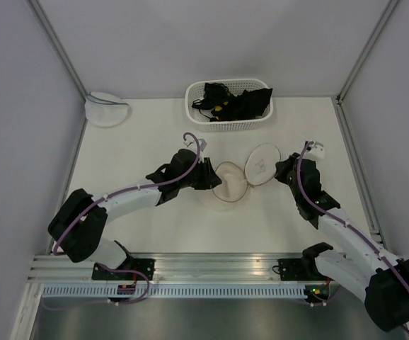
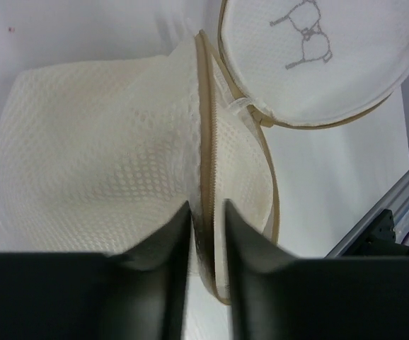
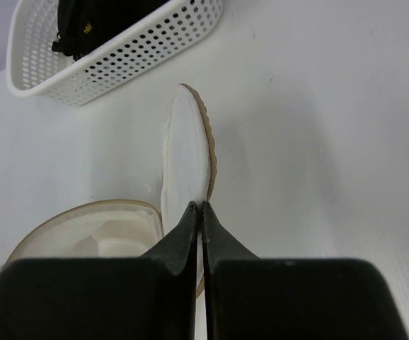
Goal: Unzip the laundry bag and remove the bra
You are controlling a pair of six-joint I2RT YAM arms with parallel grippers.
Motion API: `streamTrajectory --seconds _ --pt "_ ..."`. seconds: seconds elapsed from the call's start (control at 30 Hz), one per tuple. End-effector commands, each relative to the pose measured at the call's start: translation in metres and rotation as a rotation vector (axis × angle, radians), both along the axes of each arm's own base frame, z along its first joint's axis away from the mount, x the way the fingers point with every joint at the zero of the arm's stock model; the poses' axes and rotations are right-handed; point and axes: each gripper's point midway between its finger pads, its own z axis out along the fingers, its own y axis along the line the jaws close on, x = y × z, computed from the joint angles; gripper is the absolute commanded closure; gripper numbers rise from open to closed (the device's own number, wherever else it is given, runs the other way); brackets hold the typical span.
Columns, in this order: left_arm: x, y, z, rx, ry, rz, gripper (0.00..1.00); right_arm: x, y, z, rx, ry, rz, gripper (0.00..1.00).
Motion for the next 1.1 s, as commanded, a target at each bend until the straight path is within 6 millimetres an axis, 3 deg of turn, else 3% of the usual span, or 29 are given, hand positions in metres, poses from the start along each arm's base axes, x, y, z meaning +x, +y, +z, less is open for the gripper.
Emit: streamTrajectory --seconds 0.0,0.03,0.07,0.1,0.17,0.27,0.37,0.43,0.47,0.5,0.53,0.57,0.8,1.03,1.07 --pt "0.019 -0.026 0.049 -0.129 -0.112 -0.038 0.56 0.0 -0.004 0.02 -0.22 0.016 0.108 1.0" --pt "0.02 -0.028 0.051 -0.137 -0.112 -0.036 0.45 0.005 0.005 0.033 -0.226 -0.002 0.155 1.0" --pt "0.021 -0.028 0.053 -0.146 -0.112 -0.025 0.35 0.005 0.007 0.033 -0.251 0.01 0.178 1.0" --pt "0.023 -0.028 0.056 -0.155 -0.117 -0.014 0.16 0.006 0.012 0.038 -0.295 -0.003 0.218 1.0" --pt "0.025 -0.021 0.059 -0.156 -0.122 0.036 0.01 0.009 0.023 0.05 -0.325 -0.036 0.273 1.0" --pt "0.025 0.001 0.056 -0.144 -0.117 0.146 0.0 0.008 0.046 0.06 -0.369 -0.084 0.383 1.0" --pt "0.021 0.025 0.047 -0.136 -0.097 0.256 0.0 -0.003 0.087 0.066 -0.376 -0.153 0.562 1.0" --pt "0.016 0.037 0.041 -0.135 -0.085 0.303 0.0 -0.009 0.103 0.063 -0.398 -0.17 0.653 0.99" --pt "0.012 0.049 0.028 -0.122 -0.064 0.359 0.0 -0.011 0.108 0.06 -0.41 -0.169 0.678 1.0" --pt "0.011 0.056 0.028 -0.128 -0.066 0.389 0.0 -0.023 0.127 0.054 -0.392 -0.168 0.788 1.0" --pt "0.008 0.063 0.036 -0.162 -0.075 0.42 0.0 -0.027 0.134 0.05 -0.393 -0.168 0.829 0.99" --pt "0.006 0.072 0.029 -0.156 -0.078 0.452 0.0 -0.03 0.139 0.046 -0.394 -0.168 0.865 1.0" --pt "0.0 0.075 0.04 -0.2 -0.099 0.446 0.0 -0.066 0.192 0.023 -0.34 -0.185 1.151 1.0" --pt "0.0 0.072 0.042 -0.236 -0.095 0.444 0.0 -0.104 0.223 0.01 -0.271 -0.153 1.425 1.0" --pt "0.0 0.073 0.042 -0.237 -0.097 0.445 0.0 -0.116 0.224 0.007 -0.241 -0.124 1.489 0.8"
